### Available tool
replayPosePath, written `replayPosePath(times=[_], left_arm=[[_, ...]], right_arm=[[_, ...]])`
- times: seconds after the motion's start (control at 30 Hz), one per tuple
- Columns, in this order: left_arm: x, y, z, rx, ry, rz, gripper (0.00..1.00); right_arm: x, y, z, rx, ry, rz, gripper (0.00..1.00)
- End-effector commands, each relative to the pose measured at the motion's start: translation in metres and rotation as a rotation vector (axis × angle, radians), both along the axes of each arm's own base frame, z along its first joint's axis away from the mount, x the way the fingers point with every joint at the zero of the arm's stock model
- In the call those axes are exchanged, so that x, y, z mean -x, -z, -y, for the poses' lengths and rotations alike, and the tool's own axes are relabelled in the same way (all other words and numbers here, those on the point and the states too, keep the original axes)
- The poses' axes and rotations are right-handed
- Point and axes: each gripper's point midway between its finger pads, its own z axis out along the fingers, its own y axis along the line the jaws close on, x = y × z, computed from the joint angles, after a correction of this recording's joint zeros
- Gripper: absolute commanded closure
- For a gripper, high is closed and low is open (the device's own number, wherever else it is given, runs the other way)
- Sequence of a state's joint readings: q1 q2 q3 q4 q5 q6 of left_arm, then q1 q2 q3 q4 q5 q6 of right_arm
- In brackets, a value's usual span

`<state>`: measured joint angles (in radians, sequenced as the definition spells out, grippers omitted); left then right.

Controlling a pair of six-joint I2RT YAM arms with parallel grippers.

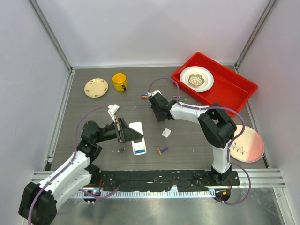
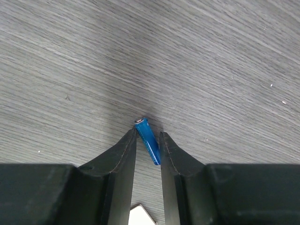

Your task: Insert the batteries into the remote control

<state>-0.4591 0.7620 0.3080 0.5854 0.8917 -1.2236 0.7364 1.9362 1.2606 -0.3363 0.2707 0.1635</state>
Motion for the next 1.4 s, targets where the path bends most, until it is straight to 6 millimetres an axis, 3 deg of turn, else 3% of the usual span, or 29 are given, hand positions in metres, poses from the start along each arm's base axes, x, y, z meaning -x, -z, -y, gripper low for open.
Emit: replayPosePath(times=[0.0,0.2,0.9,1.1,1.37], left_arm=[[-0.002,-0.006,0.001,0.016,-0.011,0.024,1.00],[-0.003,-0.005,0.001,0.015,-0.016,0.020,1.00],[-0.003,-0.004,0.002,0.014,-0.008,0.015,1.00],[-0.002,-0.005,0.003,0.014,-0.003,0.014,1.00],[-0.003,-0.004,0.003,0.014,-0.003,0.015,1.00]], right_arm=[[-0.004,-0.006,-0.004,-0.035,0.017,0.011,0.66],[0.004,-0.013,0.001,-0.038,0.014,0.012,0.56],[0.012,0.002,0.017,-0.015,0.038,-0.022,0.66],[0.014,0.001,0.020,-0.007,0.044,-0.025,0.57],[0.015,0.001,0.021,-0.008,0.048,-0.026,0.56]])
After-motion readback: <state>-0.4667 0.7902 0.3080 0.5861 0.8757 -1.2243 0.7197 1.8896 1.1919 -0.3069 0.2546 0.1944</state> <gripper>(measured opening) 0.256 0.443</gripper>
